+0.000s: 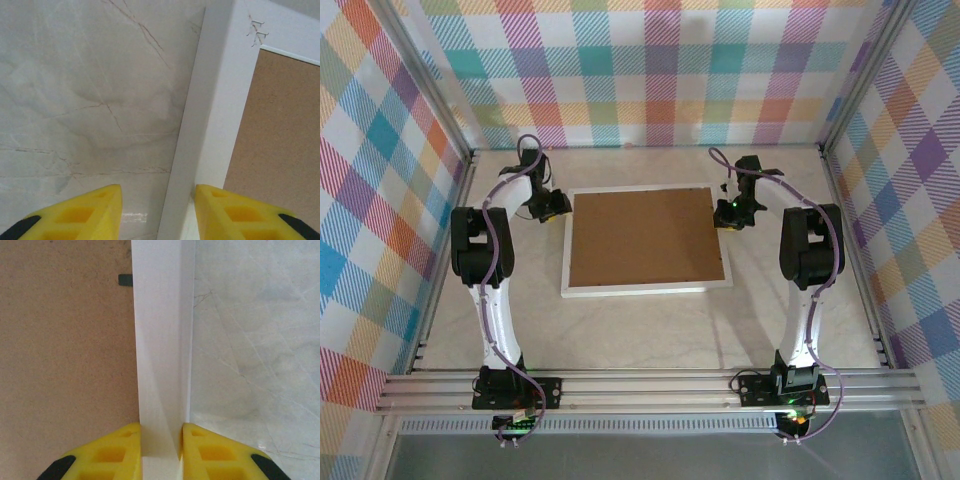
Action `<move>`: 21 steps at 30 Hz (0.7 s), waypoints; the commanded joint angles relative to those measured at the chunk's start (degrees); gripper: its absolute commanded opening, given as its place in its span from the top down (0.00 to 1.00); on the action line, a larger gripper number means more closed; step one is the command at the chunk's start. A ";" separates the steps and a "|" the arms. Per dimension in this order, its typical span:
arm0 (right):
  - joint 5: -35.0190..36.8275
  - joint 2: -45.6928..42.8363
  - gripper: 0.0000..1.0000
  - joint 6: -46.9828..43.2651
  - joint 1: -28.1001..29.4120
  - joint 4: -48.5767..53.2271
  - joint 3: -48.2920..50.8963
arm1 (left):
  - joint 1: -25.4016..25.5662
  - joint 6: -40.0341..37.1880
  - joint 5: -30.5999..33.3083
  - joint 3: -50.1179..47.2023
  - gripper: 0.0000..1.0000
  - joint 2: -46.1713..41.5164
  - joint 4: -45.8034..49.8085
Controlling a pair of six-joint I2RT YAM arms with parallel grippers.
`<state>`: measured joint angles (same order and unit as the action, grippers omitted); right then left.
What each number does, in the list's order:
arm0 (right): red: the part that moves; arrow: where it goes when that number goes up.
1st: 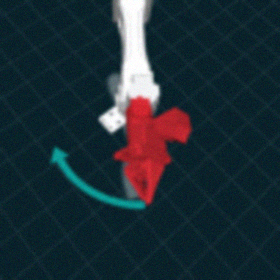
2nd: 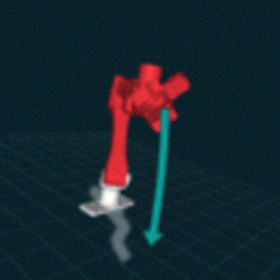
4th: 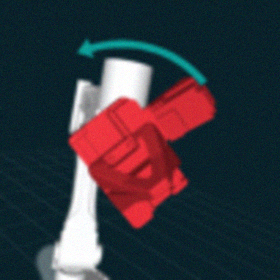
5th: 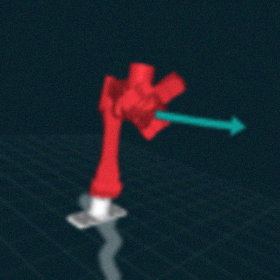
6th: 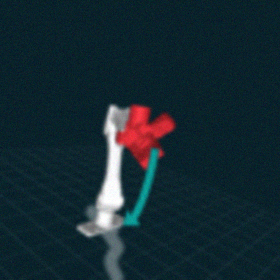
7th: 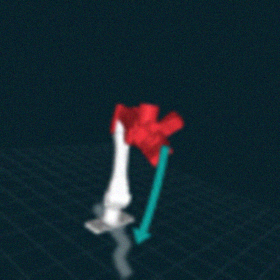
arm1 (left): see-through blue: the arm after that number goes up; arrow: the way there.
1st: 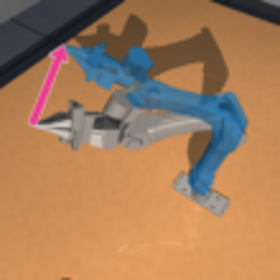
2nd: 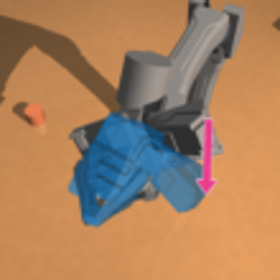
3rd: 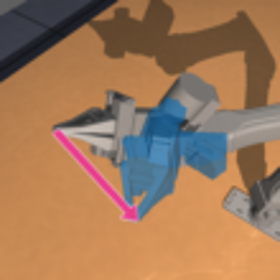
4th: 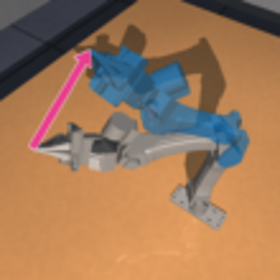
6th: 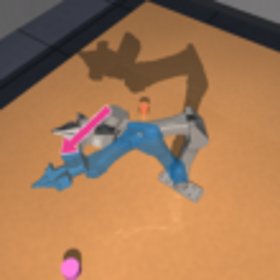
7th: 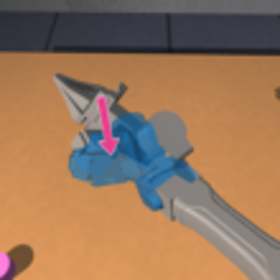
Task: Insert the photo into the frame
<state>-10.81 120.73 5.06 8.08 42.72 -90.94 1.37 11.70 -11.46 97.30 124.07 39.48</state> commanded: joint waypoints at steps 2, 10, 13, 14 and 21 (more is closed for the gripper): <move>0.61 1.26 0.78 -1.28 0.52 0.61 0.53 | -0.55 -1.25 -1.04 1.50 0.57 1.17 2.57; 0.44 0.91 0.79 -0.91 0.60 0.10 1.31 | -0.39 -0.95 -2.62 0.53 0.57 1.27 2.55; 0.51 0.81 0.79 -0.84 0.65 0.23 1.37 | -0.38 -1.07 -2.60 -0.73 0.57 0.57 2.09; 0.52 0.80 0.79 -0.84 0.63 0.17 1.43 | -0.38 -1.10 -2.68 -0.94 0.57 0.46 2.10; 0.39 0.72 0.79 -0.80 0.73 0.19 1.55 | -0.15 -1.09 -3.55 -0.44 0.57 1.47 2.18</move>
<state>-10.81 120.70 5.08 8.10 42.65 -90.87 1.34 11.44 -13.47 97.43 124.51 40.16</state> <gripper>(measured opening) 0.217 0.426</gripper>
